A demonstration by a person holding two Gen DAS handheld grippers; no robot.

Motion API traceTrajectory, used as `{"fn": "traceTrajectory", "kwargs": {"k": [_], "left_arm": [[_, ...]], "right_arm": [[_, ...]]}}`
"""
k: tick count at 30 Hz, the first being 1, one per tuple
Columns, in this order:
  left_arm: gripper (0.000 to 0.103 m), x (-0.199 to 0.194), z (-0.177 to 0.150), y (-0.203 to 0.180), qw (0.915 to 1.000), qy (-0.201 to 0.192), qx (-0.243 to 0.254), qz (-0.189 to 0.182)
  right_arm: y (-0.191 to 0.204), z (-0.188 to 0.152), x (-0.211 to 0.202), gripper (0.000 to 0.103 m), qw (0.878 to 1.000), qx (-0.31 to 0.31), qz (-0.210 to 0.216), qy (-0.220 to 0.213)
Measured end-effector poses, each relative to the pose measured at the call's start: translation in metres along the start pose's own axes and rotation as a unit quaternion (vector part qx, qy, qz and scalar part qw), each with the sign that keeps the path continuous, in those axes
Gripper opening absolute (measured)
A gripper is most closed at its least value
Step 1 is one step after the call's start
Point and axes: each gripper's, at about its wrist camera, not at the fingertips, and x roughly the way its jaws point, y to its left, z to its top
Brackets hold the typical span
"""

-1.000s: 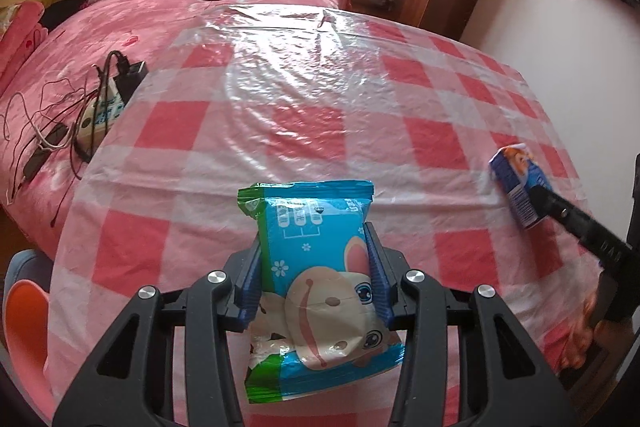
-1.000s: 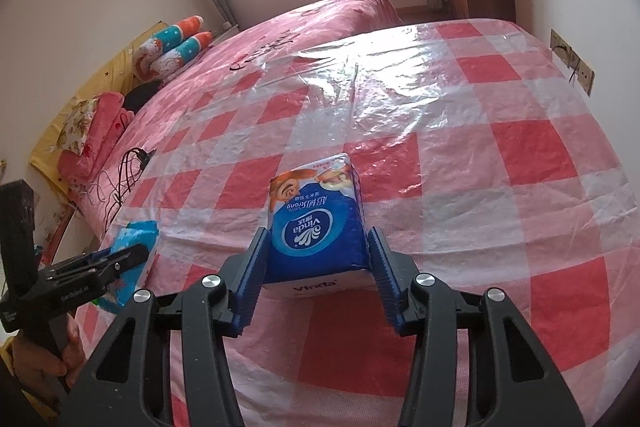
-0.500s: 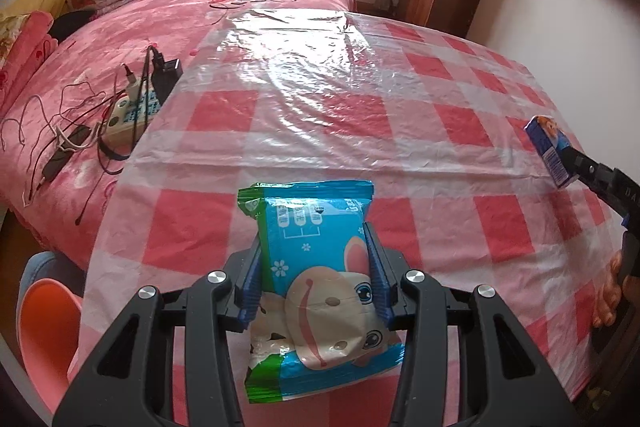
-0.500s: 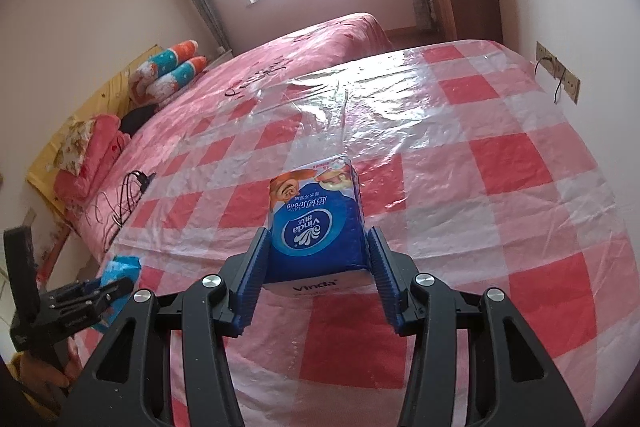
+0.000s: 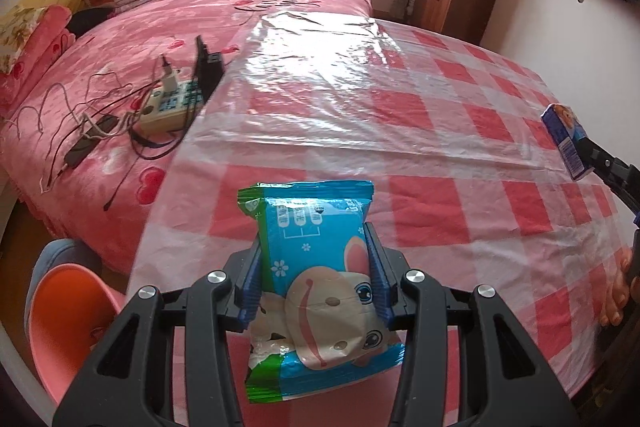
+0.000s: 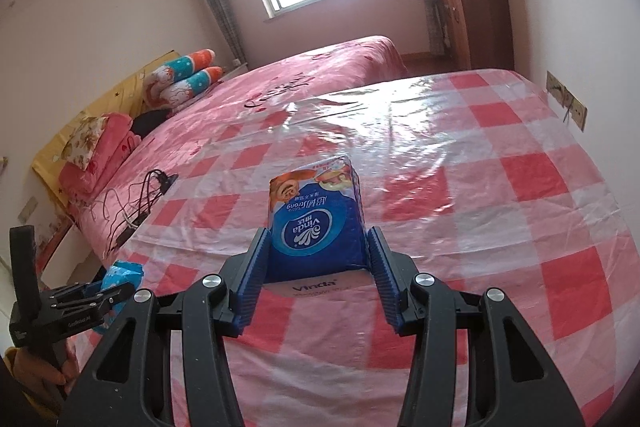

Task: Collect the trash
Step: 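Carry the snack bag and tissue box to the orange bucket and release them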

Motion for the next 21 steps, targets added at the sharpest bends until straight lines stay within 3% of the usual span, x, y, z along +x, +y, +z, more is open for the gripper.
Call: {"fn": "traceTrajectory", "kwargs": {"k": [21], "left_arm": [[0.046,-0.023,-0.022,0.062,0.9984,-0.017,-0.042,0.035]], "right_arm": [[0.093,-0.012,-0.009,0.051,0.995,-0.081,0.049,-0.006]]}}
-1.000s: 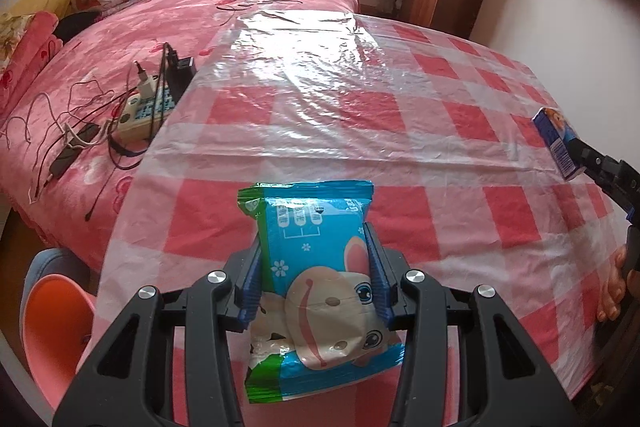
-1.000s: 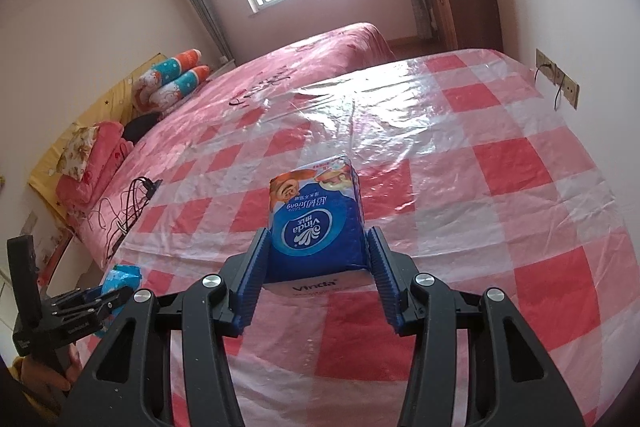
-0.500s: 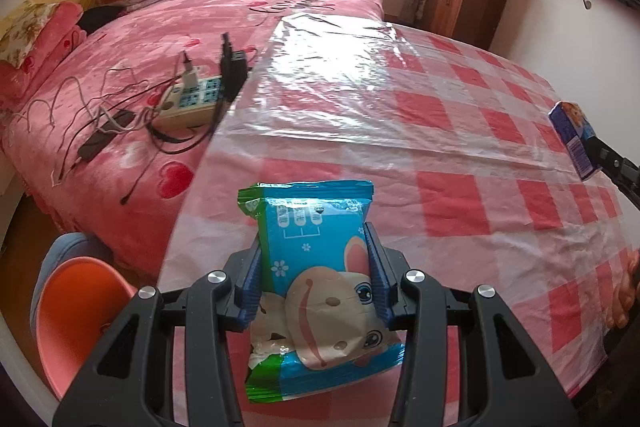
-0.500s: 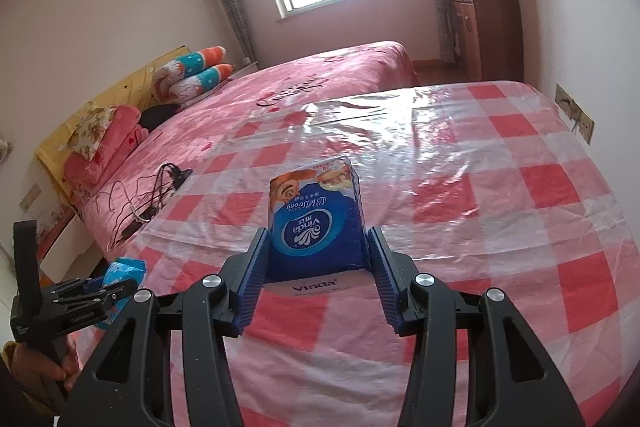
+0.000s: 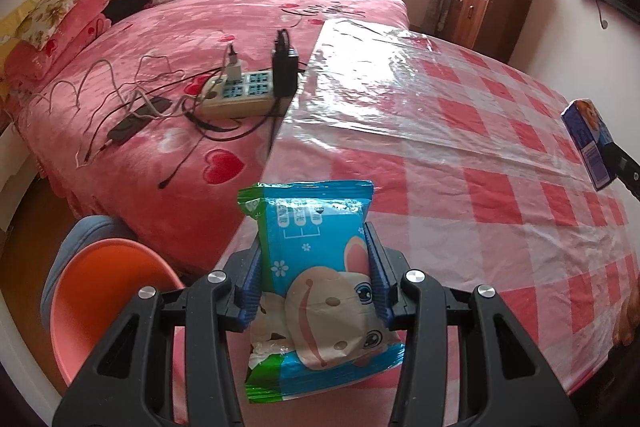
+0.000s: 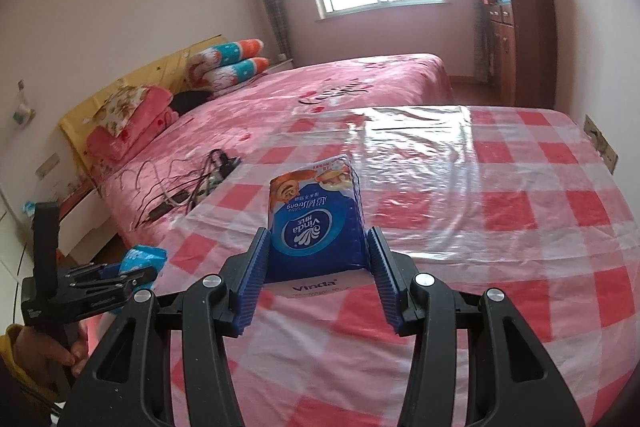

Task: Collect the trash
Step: 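Carry the snack bag and tissue box to the orange bucket and release them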

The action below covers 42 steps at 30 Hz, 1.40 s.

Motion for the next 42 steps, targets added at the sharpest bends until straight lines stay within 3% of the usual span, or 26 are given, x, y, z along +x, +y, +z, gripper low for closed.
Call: {"fn": "traceTrajectory", "kwargs": {"k": [25,42], "left_arm": [[0.046,-0.024,-0.03,0.081,0.9966,-0.006,-0.06,0.056],[0.046,-0.026,-0.062,0.145,0.9884,0.01,-0.118,0.095]], "right_arm": [[0.116,-0.014,0.021,0.051,0.991,-0.091,0.089,0.037],[0.218,-0.036,0.049,0.051,0.966,-0.176,0.169,0.086]]}}
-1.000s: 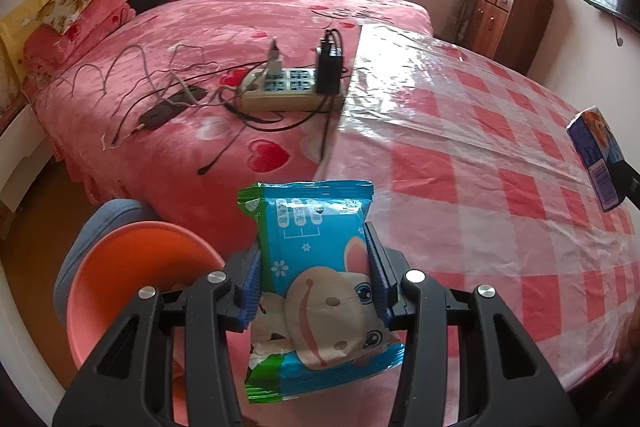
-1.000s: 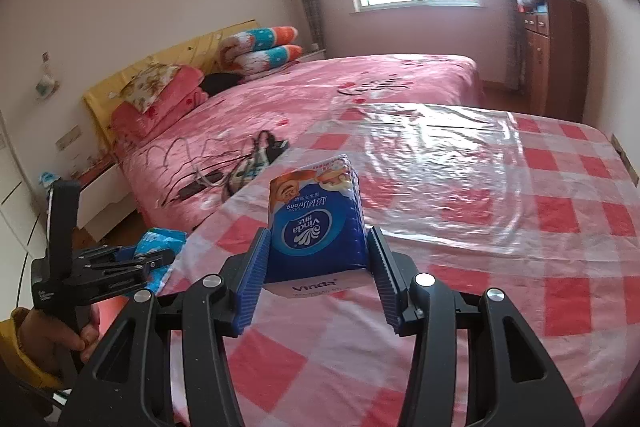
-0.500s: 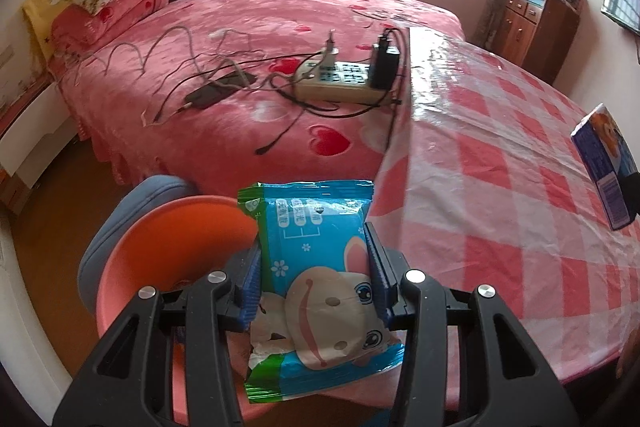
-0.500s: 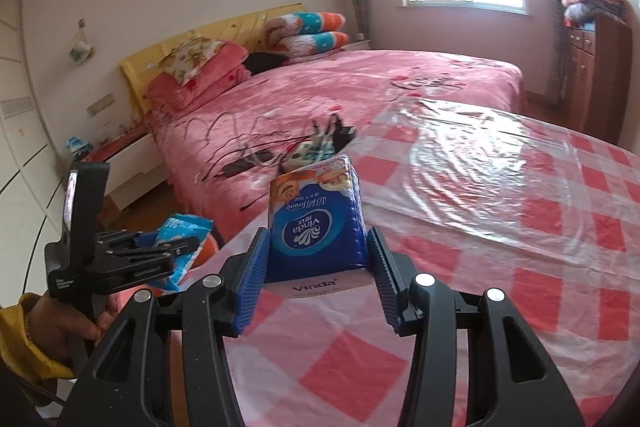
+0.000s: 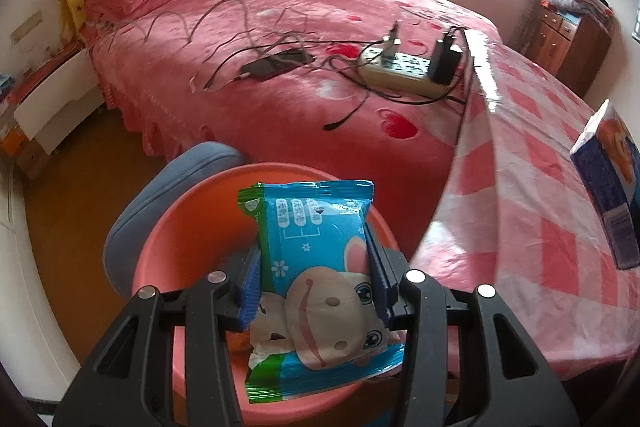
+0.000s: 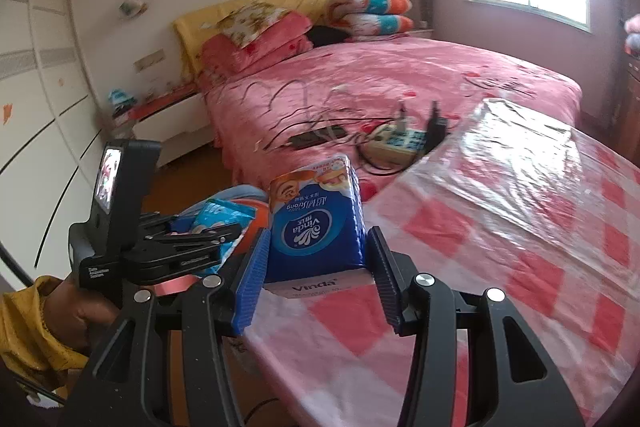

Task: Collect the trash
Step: 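Carry the snack bag and tissue box to the orange bucket and release them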

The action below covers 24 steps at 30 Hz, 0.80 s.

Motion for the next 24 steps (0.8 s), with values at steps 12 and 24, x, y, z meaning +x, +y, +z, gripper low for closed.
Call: {"fn": "traceTrajectory", "kwargs": {"k": [12,24], "left_arm": [[0.046,0.018,-0.019,0.044,0.9986,0.026,-0.042,0.018],[0.056,0.039,-0.033,0.077,0.995,0.052,-0.08,0.029]], "right_arm": [[0.052,0.012,0.049,0.051,0.997,-0.047,0.04,0.04],[0.078,0.014,0.103,0.063,0.993,-0.07,0.049,0.084]]}}
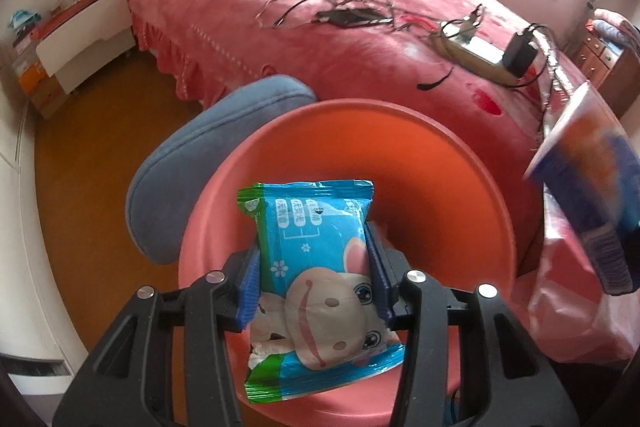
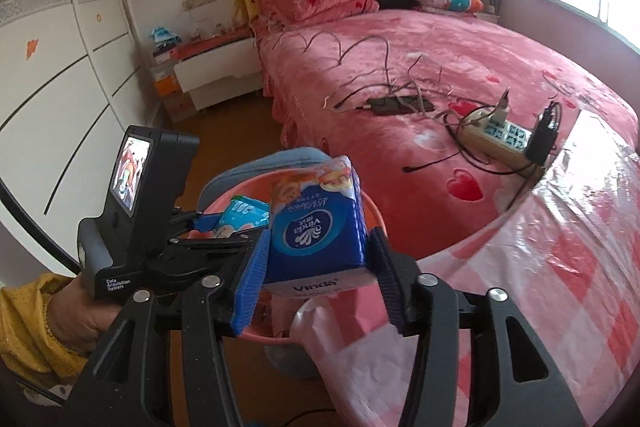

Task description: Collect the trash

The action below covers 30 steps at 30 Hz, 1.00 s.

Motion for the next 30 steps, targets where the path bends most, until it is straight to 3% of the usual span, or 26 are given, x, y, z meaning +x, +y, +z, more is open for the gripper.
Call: {"fn": "traceTrajectory", "kwargs": {"k": [1,2,4,9,11,15,30], "left_arm": [[0.066,0.002,0.0,0.003,1.0,0.001,-0.005,0.005],[0.068,0.002,0.0,0.006,0.9999,-0.002,-0.009,0.007],[0.076,0.0,0.001,0.009,0.9998,-0.008,-0.01,0.016],[0.08,-0.005,0.006,0.011,0.9996,-0.021,-0.015,0.008],[0.083,-0.008,0.008,0.007,0.9995,-0.028,-0.011,0.013],[0.087,-0.02,0.015,-0.003,0.9984,-0.054,0.001,0.018],[0.098,-0.081,0.028,-0.084,0.984,-0.15,0.07,-0.066]], "right_arm": [[-0.001,0.0,0.002,0.076,1.0,0.004,-0.001,0.001],[-0.002,-0.001,0.003,0.081,1.0,0.011,0.0,0.002],[-0.009,-0.001,0.0,0.082,1.0,0.029,0.0,-0.001],[-0.026,-0.001,-0.02,0.083,0.998,0.052,-0.032,-0.025],[-0.031,-0.003,-0.028,0.092,0.997,0.059,-0.045,-0.036],[-0.047,-0.007,-0.049,0.092,0.993,0.071,-0.075,-0.06],[-0.104,-0.047,-0.117,0.092,0.969,0.132,-0.166,-0.129]]}}
